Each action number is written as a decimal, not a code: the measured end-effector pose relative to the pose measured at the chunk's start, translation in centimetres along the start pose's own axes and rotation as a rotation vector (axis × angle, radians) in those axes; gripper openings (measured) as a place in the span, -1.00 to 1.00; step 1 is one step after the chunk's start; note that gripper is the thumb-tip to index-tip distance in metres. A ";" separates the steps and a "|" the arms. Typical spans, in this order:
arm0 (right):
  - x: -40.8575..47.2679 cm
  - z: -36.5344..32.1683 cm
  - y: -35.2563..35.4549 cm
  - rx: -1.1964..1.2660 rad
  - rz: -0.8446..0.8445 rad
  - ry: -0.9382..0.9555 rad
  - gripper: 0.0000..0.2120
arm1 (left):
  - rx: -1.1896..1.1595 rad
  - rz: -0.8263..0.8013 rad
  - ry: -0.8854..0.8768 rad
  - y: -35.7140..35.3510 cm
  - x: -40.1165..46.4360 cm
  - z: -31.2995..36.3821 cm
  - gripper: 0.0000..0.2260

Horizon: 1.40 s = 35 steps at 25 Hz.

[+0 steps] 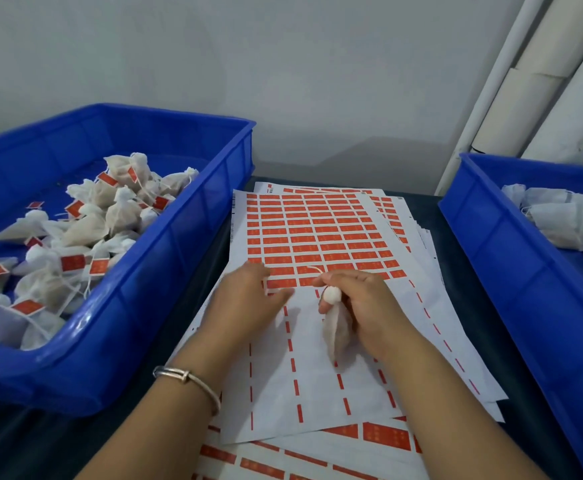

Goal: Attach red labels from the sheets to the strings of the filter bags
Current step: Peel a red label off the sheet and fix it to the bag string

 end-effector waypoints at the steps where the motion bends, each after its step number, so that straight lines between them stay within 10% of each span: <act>1: 0.1 0.4 -0.1 0.006 0.014 -0.001 -0.76 | 0.051 -0.031 -0.006 -0.9 -0.1 -0.4 -0.53; 8: 0.1 1.9 -0.9 -0.035 0.028 0.040 -0.70 | 0.258 -0.035 -0.075 -3.1 0.6 -1.4 -0.35; 35: -0.1 2.2 -0.6 0.046 0.008 0.074 -0.81 | 0.230 0.179 -0.130 -2.0 -1.1 -0.7 -0.76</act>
Point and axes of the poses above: each hand's wrist, its own x-axis towards the middle knuckle, its own y-axis out of the back of the hand, z = x × y, the point moved 4 cm from there along x, towards the middle knuckle, and after that the axes turned 3 degrees about -z, right-handed, at the moved point
